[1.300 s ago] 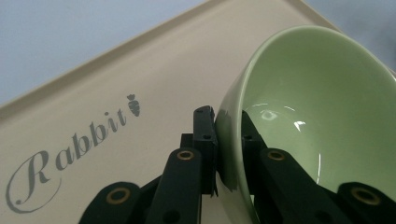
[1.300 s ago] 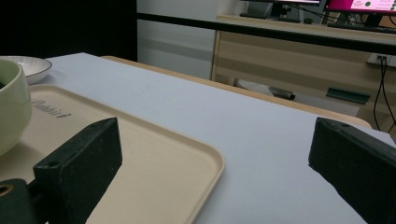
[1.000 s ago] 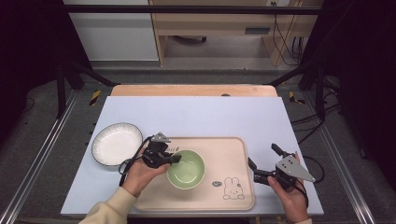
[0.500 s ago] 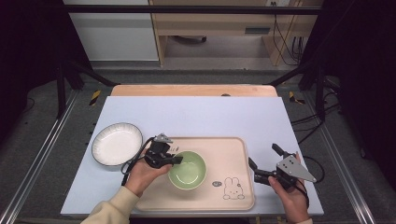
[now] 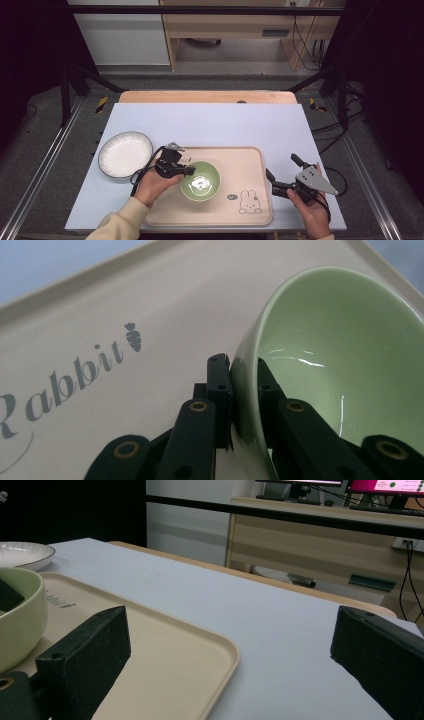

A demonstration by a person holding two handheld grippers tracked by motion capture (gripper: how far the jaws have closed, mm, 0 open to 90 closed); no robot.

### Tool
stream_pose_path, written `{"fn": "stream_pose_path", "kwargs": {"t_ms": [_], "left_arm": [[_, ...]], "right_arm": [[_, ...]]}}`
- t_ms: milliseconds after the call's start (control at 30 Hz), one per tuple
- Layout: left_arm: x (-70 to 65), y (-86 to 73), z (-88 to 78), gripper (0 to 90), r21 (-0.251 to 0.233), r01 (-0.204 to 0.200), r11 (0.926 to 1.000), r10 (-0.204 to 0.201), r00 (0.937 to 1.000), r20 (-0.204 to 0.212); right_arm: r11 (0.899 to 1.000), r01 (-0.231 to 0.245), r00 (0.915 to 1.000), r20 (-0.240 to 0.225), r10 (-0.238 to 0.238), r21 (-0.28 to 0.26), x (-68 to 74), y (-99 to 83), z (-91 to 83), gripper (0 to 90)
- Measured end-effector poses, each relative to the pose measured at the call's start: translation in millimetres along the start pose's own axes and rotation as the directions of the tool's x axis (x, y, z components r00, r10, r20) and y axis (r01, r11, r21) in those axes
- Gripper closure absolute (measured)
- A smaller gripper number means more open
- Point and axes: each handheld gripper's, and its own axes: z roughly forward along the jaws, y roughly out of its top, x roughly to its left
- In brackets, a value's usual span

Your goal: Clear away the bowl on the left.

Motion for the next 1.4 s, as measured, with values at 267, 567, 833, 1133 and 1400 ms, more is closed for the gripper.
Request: {"fn": "stream_pose_path", "kwargs": {"t_ms": [267, 567, 833, 1133, 1400], "left_arm": [[4.2, -0.2, 3.8, 83.2, 0.024, 0.012, 0.9996, -0.012, 0.9999, -0.008], [4.5, -0.7, 5.6, 83.3, 0.009, -0.011, 0.9999, 0.011, 0.9996, -0.028], [3.6, -1.1, 5.5, 82.8, -0.002, -0.038, 0.9993, 0.038, 0.9984, -0.042], [2.0, -0.6, 1.4, 81.7, -0.023, -0.034, 0.9992, 0.033, 0.998, -0.054], [2.1, -1.4, 0.4, 79.9, -0.021, -0.046, 0.9987, 0.045, 0.9972, -0.06]], "right_arm": [[1.0, 0.005, 1.0, -0.007, -0.005, 0.002, 0.7, 0.1, -0.4, 2.8], [1.0, 0.005, 1.0, -0.007, -0.005, 0.002, 1.3, 0.3, -0.3, 2.8], [1.0, 0.004, 1.0, -0.008, -0.004, 0.002, 1.0, 0.2, -0.2, 2.8], [1.0, 0.005, 1.0, -0.007, -0.005, 0.003, 1.2, -0.1, 0.3, 2.8], [1.0, 0.004, 1.0, -0.008, -0.004, 0.005, 1.2, -0.3, 0.5, 2.7]]}}
